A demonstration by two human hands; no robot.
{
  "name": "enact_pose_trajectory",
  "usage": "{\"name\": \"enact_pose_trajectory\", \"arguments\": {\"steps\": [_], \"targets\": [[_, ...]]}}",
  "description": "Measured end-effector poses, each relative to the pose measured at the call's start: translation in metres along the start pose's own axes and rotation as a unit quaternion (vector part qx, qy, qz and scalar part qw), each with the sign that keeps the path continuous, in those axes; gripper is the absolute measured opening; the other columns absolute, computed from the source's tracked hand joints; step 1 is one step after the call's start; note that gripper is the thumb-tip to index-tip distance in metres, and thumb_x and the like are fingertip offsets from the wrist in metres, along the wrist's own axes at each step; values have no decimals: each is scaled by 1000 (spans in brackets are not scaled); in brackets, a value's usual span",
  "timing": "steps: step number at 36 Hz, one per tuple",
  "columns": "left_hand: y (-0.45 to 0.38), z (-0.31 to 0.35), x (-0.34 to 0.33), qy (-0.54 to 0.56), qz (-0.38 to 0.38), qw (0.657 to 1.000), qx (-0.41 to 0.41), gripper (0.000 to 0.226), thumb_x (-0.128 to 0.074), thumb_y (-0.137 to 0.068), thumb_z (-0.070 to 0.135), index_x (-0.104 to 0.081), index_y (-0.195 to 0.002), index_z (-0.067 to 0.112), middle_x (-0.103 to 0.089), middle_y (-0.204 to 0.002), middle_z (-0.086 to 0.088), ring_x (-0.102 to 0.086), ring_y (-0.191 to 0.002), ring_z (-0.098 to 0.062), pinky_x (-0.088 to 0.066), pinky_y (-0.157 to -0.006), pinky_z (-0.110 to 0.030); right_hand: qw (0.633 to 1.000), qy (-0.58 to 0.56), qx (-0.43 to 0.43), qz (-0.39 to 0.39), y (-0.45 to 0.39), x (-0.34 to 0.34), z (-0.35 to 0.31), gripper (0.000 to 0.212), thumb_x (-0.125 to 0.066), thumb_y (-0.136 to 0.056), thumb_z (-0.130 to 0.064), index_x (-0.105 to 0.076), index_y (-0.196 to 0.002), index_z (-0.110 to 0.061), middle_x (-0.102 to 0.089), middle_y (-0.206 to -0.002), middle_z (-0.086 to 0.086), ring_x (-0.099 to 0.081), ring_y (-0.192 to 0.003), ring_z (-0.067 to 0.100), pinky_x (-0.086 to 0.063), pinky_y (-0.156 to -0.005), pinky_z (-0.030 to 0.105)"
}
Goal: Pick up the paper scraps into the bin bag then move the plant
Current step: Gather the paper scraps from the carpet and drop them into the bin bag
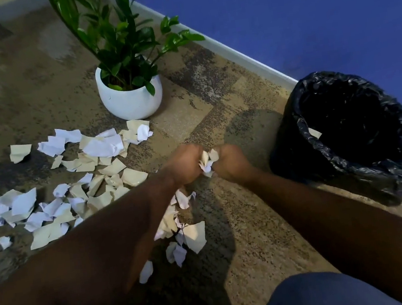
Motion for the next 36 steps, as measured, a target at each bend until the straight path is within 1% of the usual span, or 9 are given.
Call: {"name": "enact_pose_trajectory", "arguments": {"steps": [2, 4, 6, 9, 14, 20, 28, 33, 36], "targets": [[-2, 16, 18, 13, 19, 1000, -18, 12, -68, -86, 21, -59, -78, 21, -58, -68, 7, -60, -68, -20, -39, -51, -22, 1000, 9, -2, 10, 2, 19, -9, 18, -78, -75, -15, -72, -91, -9, -72, -85, 5, -63, -68, 10, -48, -59, 22], [-5, 33, 34, 15, 37, 999, -30, 10, -71, -85, 24, -63, -83, 18, -64, -75, 2, -60, -71, -21, -47, -59, -27, 1000, -4, 4, 19, 3, 40, -19, 21, -79, -74, -14, -72, -93, -7, -74, -88, 8, -69, -79, 21, -52, -68, 31], [-10, 49, 46, 9, 53, 998, -34, 14, -72, -84, 26, -65, -91, 15, -69, -87, -6, -63, -79, -25, -51, -71, -33, 999, 21, 18, 33, 6, 63, -29, 21, -79, -76, -16, -72, -93, -7, -73, -88, 9, -68, -82, 23, -49, -66, 30], [-19, 80, 64, -1, 74, 996, -52, 17, -71, -86, 31, -65, -90, 15, -71, -91, -7, -64, -81, -25, -51, -73, -35, 996, 59, 27, 64, 9, 100, -37, 20, -76, -80, -15, -72, -97, -8, -71, -90, 7, -64, -82, 20, -42, -62, 27], [-40, 141, 84, -9, 121, 988, -98, 23, -72, -85, 33, -69, -94, 13, -74, -97, -9, -69, -91, -27, -54, -79, -36, 986, 80, 59, 134, 35, 166, -39, 9, -67, -79, -23, -62, -79, -16, -65, -81, 5, -54, -67, 15, -36, -57, 26], [-61, 212, 80, 12, 133, 980, -148, 22, -70, -84, 37, -68, -89, 16, -73, -98, -6, -68, -94, -25, -48, -74, -26, 977, 85, 34, 190, 58, 226, -5, 14, -59, -81, -5, -60, -79, -19, -62, -80, 2, -57, -77, 21, -35, -68, 24], [-83, 281, 37, 13, 101, 977, -186, 24, -75, -83, 30, -66, -96, 12, -70, -103, -9, -66, -96, -27, -52, -80, -33, 969, 86, -25, 232, 81, 269, 62, 26, -67, -87, -16, -65, -112, -11, -67, -106, 6, -58, -91, 22, -39, -77, 27], [-92, 299, 6, 28, 51, 978, -198, 50, -80, -75, 21, -56, -118, 14, -57, -116, -9, -59, -104, -27, -52, -83, -36, 962, 115, -52, 242, 90, 278, 90, 18, -67, -83, -13, -66, -100, -19, -62, -85, -1, -53, -67, 10, -33, -54, 21], [-96, 304, -9, 14, 13, 978, -207, 84, -84, -70, 25, -42, -142, 20, -47, -132, -10, -50, -121, -29, -48, -98, -38, 962, 131, -74, 226, 91, 280, 104, 33, -66, -81, -6, -64, -114, -12, -67, -99, 7, -61, -85, 23, -37, -65, 21]]}}
Point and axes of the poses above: each hand's wrist, its own y-axis away from the middle knuckle, its own x-axis out of the back of the hand, z = x × y, the point moved 5 cm from there along -y, towards the middle knuckle
